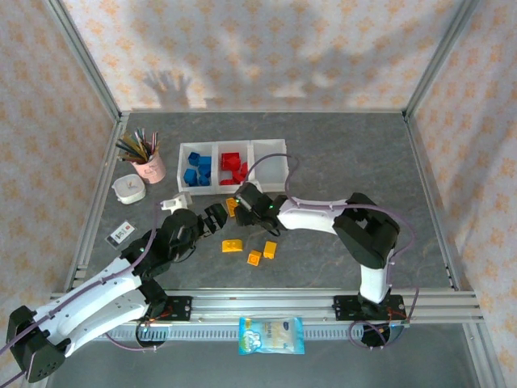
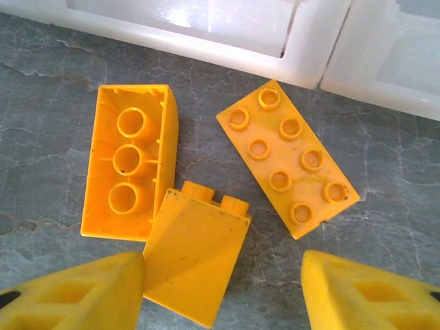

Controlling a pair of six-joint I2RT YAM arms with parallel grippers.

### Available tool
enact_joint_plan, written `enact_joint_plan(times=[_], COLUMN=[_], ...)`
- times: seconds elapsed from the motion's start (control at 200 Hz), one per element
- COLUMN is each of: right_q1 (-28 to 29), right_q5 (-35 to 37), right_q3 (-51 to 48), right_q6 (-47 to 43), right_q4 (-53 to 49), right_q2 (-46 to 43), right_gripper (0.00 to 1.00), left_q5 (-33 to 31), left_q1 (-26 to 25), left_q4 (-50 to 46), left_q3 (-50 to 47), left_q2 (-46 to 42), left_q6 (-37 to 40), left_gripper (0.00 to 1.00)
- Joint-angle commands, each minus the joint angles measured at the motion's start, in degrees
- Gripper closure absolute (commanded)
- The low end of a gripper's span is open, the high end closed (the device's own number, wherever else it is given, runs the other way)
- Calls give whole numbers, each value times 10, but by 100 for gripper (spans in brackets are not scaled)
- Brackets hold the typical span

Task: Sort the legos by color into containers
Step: Pick up the lego from the center of the table.

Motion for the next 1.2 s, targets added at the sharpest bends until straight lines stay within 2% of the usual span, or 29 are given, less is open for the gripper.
enact_joint_plan(times=[0.0, 0.22, 0.44, 0.616, 1.191], right_q1=[3, 8, 9, 9, 5], right_q5=[6, -10, -11, 21, 26], right_q3=[22, 32, 35, 41, 24], right_q6=[-22, -22, -24, -20, -10], right_q4=[6, 12, 21, 10, 10], right_q2=[18, 32, 44, 50, 18], right_gripper=[41, 32, 32, 36, 55], left_q5=[-19, -26, -28, -30, -21], left_q1=[-3, -3, -3, -3, -3], left_q4=[-19, -25, -26, -23, -15], left_q3=[1, 0, 1, 0, -4], left_q2=[-8, -11, -11, -10, -4], left_q6=[-3, -2, -2, -2, -3], left_gripper=[1, 1, 1, 1, 1])
